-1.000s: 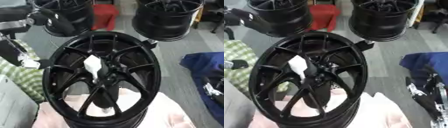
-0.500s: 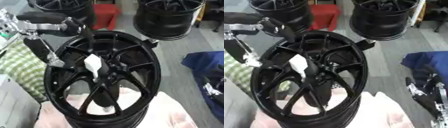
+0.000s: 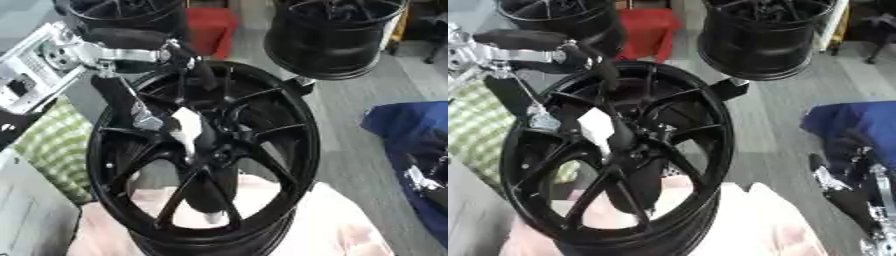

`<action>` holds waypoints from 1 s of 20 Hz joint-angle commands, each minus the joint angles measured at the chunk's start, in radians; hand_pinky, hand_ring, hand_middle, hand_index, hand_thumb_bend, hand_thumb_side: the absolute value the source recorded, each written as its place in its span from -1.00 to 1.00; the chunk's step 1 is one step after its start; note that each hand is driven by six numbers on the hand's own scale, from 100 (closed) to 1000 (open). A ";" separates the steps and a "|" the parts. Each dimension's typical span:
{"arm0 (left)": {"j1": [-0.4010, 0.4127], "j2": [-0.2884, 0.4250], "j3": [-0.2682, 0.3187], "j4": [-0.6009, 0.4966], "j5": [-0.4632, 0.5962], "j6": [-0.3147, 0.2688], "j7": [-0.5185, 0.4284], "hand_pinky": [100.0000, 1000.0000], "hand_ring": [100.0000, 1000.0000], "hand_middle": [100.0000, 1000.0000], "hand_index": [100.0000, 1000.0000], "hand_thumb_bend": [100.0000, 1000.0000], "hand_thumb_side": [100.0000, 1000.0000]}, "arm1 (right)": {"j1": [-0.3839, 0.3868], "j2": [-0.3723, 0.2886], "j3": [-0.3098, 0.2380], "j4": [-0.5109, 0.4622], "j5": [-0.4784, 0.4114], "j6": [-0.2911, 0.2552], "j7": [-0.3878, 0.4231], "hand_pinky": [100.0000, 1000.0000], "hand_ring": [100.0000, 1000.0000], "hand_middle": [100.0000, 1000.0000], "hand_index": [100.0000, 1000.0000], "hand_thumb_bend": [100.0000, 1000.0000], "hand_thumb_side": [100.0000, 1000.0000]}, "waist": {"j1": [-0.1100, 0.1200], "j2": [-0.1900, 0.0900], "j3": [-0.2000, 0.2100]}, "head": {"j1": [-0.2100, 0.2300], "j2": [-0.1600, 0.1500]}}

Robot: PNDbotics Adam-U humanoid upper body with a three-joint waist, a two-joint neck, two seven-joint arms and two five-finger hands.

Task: Pull the pin out of the wheel hub.

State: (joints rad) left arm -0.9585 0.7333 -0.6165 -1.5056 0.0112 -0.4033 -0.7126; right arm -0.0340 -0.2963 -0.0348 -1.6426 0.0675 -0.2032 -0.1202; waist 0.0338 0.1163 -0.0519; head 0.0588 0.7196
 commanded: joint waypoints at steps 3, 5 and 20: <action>-0.029 0.000 -0.023 0.003 0.000 -0.191 -0.194 0.69 0.76 0.34 0.68 -0.45 -0.56 | -0.005 -0.024 0.000 -0.010 -0.001 -0.003 0.005 0.04 0.38 0.47 0.84 -0.40 -0.51 | -0.001 -0.015 -0.002 | -0.001 0.005; -0.026 0.002 -0.032 0.003 -0.001 -0.187 -0.194 0.69 0.75 0.32 0.67 -0.45 -0.56 | -0.005 -0.024 -0.001 -0.010 -0.002 -0.003 0.005 0.04 0.38 0.47 0.84 -0.40 -0.51 | -0.001 -0.014 -0.002 | 0.000 0.005; 0.009 0.035 -0.043 0.035 -0.095 -0.214 -0.194 0.67 0.48 0.28 0.66 -0.51 -0.65 | -0.008 -0.024 -0.001 -0.008 -0.001 -0.005 0.008 0.04 0.38 0.47 0.85 -0.40 -0.51 | 0.002 -0.014 -0.004 | 0.001 0.002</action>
State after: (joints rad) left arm -0.9368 0.7347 -0.6774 -1.4716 -0.0736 -0.4095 -0.7065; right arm -0.0342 -0.2963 -0.0309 -1.6420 0.0675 -0.2048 -0.1156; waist 0.0376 0.1164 -0.0547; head 0.0596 0.7201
